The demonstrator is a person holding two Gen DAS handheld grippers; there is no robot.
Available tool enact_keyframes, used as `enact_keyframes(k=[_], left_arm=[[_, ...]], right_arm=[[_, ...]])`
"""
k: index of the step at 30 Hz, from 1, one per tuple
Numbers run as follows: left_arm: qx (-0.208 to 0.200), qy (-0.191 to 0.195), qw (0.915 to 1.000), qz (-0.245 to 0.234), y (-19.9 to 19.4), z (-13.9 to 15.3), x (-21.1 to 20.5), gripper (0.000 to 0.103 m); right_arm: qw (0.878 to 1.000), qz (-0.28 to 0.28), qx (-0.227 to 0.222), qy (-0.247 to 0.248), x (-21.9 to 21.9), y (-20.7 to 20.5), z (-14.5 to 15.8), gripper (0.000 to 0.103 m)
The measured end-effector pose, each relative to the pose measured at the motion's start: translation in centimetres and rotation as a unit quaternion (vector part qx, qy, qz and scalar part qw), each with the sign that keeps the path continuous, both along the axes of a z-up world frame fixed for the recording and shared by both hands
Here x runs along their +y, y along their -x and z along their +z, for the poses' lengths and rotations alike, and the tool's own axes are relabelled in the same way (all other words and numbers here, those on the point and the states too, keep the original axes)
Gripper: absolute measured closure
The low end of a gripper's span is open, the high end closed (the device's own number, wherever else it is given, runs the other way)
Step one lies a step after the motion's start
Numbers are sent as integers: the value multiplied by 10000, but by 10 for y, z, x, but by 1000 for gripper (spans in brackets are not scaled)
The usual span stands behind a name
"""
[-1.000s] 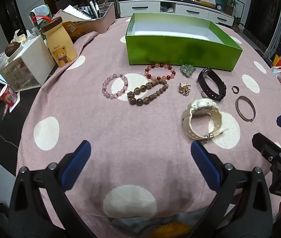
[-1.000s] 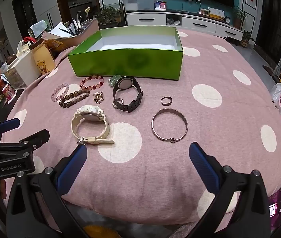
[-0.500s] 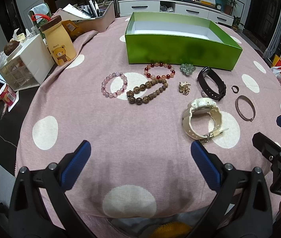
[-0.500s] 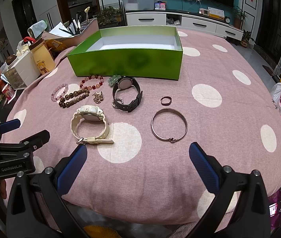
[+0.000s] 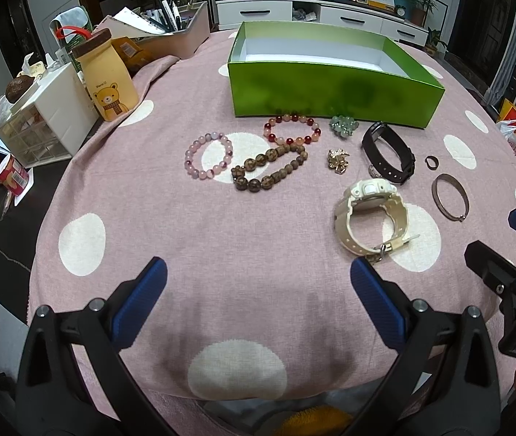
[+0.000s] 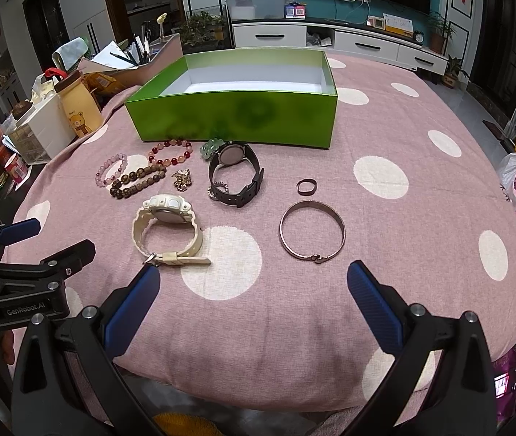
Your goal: Organize jewelry
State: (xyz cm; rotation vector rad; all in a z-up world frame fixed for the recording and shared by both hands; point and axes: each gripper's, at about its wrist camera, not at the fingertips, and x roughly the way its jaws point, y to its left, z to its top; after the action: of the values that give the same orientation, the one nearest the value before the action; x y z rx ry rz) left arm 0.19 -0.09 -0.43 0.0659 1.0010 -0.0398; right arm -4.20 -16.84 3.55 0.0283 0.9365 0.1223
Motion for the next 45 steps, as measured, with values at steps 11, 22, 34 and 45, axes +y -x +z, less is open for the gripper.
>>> enact_keyframes(k=[11,22,34,45], left_arm=[[-1,2,10000,4,0,0,0,2],[0,-1,10000,10,0,0,0,2],[1,-2,10000,8,0,0,-1,2],[13,-7,10000,4,-1,-1,-2,2]], right_arm=[[10000,2,-5,-2,1,1,1,1],[10000,6,-11,-12,1,1,1,1],[10000,2,-5,-23,-1,1,1,1],[10000,5,0,-32,2,-2,3,1]])
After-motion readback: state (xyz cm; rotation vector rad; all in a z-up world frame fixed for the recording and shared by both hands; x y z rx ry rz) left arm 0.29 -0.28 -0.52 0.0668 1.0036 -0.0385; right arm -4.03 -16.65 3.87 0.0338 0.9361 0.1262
